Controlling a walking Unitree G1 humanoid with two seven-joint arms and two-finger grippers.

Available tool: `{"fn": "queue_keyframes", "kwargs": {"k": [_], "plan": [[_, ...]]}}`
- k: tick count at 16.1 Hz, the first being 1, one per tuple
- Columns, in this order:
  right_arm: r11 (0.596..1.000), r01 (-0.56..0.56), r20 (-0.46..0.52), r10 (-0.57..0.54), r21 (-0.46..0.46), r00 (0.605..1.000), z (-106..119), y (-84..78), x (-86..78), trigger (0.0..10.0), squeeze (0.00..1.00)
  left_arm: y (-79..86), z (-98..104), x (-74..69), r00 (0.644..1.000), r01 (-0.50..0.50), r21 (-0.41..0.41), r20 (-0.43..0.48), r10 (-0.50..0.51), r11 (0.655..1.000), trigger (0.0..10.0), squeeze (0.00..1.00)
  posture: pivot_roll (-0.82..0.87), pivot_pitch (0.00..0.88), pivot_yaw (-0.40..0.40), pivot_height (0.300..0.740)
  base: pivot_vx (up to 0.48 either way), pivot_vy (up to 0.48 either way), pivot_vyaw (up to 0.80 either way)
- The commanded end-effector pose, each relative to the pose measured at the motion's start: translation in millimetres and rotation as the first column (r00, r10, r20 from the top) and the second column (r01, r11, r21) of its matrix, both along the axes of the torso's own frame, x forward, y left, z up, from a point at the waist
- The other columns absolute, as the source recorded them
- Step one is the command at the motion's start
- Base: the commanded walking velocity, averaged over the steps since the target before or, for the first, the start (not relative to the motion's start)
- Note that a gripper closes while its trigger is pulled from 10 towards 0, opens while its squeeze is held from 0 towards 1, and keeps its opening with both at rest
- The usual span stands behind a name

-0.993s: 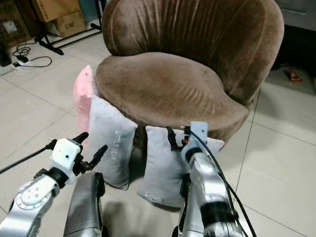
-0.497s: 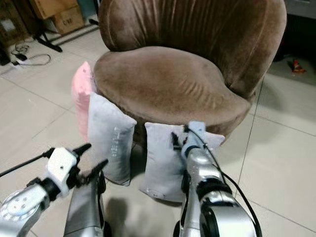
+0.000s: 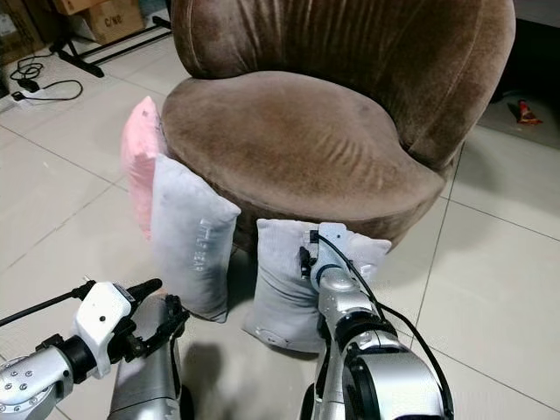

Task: Move the pillow to the sofa from floor

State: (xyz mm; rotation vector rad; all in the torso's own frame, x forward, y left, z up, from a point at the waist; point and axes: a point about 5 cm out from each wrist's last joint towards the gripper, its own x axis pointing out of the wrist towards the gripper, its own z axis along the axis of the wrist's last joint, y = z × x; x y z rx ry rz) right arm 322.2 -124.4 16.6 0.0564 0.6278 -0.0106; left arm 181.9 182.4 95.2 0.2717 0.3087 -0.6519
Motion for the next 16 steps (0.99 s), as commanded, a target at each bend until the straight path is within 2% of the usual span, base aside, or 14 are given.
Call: {"fn": "queue_keyframes", "kwargs": {"k": [1,5,10,12,14,16], "plan": [[1.000,0.014,-0.087,-0.013,0.012,0.996,-14,1.5,-11.9,0.0,0.00,-0.3,2,-1.4,1.000,0.012,0.003,-0.005,-0.012,1.000,10.0,0.00,0.13,0.080,-0.008,0.442,0.000,0.000,0.00],[0.999,0.007,-0.085,-0.003,0.047,0.996,-13,3.2,-11.1,0.0,0.00,-0.4,3,2.4,1.000,0.009,0.006,0.000,-0.009,1.000,10.0,0.00,0.13,0.063,-0.011,0.442,0.000,0.000,0.00],[0.999,-0.025,-0.094,0.028,0.036,0.995,-12,8.5,-10.3,0.0,0.00,-2.1,2,3.1,0.999,0.033,-0.008,-0.016,-0.033,0.999,10.0,0.00,0.13,0.056,-0.013,0.442,0.000,0.000,0.00],[0.999,-0.032,-0.089,0.034,0.034,0.995,-11,8.7,-9.3,0.0,0.00,-5.0,2,1.3,0.996,0.077,-0.036,-0.048,-0.079,0.996,10.0,0.00,0.13,0.050,-0.015,0.442,0.000,0.000,0.00],[0.999,-0.037,-0.084,0.040,0.035,0.996,-10,8.3,-7.7,0.0,0.00,-9.3,3,-6.6,0.979,0.137,-0.137,-0.131,-0.155,0.981,10.0,0.00,0.13,0.046,-0.020,0.442,0.000,0.000,0.00],[0.999,-0.037,-0.083,0.040,0.035,0.996,-8,6.9,-6.5,0.0,0.00,-9.1,2,-7.4,0.968,0.165,-0.157,-0.166,-0.191,0.974,10.0,0.00,0.13,0.042,-0.022,0.442,0.000,0.000,0.00]]}}
